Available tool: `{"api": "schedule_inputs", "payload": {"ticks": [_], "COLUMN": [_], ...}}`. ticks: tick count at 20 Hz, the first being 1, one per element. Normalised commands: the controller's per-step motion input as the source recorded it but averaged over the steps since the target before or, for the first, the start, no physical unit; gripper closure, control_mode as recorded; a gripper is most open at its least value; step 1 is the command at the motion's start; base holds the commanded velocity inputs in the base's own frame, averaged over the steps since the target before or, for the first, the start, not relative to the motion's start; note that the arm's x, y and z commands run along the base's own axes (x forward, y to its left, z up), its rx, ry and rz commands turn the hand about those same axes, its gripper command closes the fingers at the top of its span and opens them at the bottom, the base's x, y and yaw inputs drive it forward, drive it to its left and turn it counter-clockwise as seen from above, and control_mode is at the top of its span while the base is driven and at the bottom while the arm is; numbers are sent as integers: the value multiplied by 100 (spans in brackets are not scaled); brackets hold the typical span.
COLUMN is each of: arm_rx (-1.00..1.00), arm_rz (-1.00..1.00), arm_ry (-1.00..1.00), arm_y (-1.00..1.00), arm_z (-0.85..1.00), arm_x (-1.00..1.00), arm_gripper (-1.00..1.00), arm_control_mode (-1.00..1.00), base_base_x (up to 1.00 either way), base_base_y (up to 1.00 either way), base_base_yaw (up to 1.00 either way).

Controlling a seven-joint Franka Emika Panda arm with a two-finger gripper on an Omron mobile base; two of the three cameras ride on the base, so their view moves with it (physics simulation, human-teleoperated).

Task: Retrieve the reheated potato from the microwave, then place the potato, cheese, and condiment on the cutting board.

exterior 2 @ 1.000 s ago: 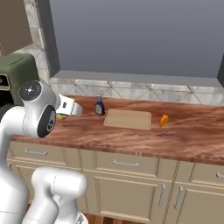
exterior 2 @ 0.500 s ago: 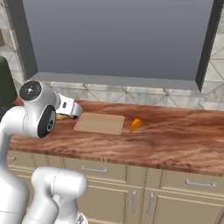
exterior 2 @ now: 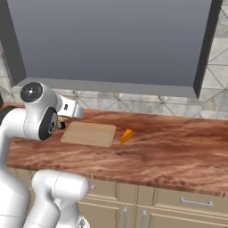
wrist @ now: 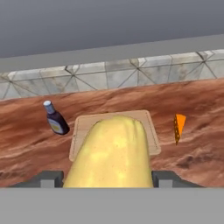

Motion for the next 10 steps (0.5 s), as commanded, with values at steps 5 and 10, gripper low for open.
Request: {"api": "schedule_inputs", "payload": {"ticks": [5, 10], "arm_rx": [0, 0], "arm_rz": [0, 0], "arm_ry": [0, 0], "arm_y": [0, 0], "arm_z": [0, 0], "arm_x": [0, 0], "arm_gripper": [100, 100], "arm_control_mode": [100, 100], "base_base_x": [42, 12], "base_base_y": [-8, 0], "base_base_yaw": [-4, -3]}}
